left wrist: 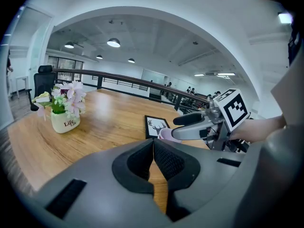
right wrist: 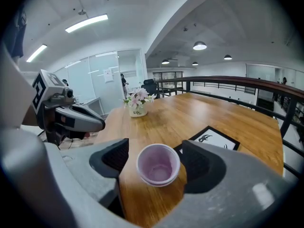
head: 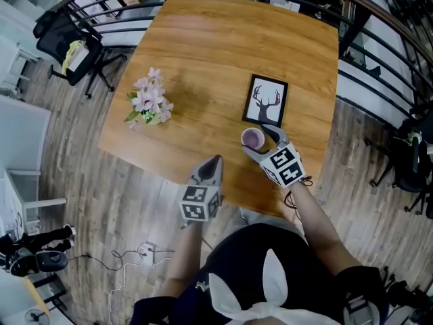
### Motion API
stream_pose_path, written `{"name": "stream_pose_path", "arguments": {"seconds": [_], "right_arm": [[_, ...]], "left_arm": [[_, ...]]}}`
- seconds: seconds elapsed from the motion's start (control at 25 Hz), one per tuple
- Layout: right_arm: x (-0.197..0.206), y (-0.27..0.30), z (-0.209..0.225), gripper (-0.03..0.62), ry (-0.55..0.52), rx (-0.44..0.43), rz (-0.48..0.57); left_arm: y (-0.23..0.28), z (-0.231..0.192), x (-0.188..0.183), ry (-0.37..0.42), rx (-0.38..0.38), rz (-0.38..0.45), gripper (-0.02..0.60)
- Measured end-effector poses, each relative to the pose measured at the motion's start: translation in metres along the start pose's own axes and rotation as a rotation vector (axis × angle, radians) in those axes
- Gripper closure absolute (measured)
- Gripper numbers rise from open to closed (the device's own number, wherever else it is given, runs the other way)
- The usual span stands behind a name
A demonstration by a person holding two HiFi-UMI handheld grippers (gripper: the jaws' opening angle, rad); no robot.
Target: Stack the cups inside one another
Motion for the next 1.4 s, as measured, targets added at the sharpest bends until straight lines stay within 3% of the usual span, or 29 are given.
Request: {"name": "stream_pose_path", "arguments": {"seconds": [0.24,0.56,0.68,0.8,0.96,1.08,1.4], "right_arm": [[0.0,-0.001,0.0,0.235,-0.002,0.006,-0.007],[-0.009,-0.009,-0.004,0.248,-0.012,0.027,0.036],[-0.01,-0.015,-0.009,0.333,-0.014,0.024,0.063],[-0.011,-0.023,-0.014,0.458,-0.034,0.026,0.087],[-0.016,-0.034,-0.024,0.564,-0.043,0.009,0.114],[-0.017,-0.043,-0.034,0.594,-0.066,0.014,0.108],[-0.008,-0.065,-0.063,0.595,-0.136,0.037,0.081]], "left_arm": [[-0.003,0.006,-0.005,0.0,0.017,-0.02,0.563],[-0.005,0.002,-0.003,0.003,0.001,0.013,0.563],[-0.01,0.005,-0.005,0.004,0.005,0.009,0.563],[-0.013,0.007,-0.006,0.009,0.008,0.022,0.563],[-0.018,0.011,-0.009,0.013,0.011,0.044,0.563],[-0.024,0.017,-0.015,0.019,0.019,0.069,0.563],[-0.051,0.037,-0.02,0.031,0.031,0.098,0.563]]}}
Point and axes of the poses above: the fingertips, and each gripper's own axes: y forward along the fingers, z to its right, x out of its underside, the point moved 8 cm from there along -y, backward along the fingers, and after that the axes turned 8 degrees about -x, right-handed, at the moved point
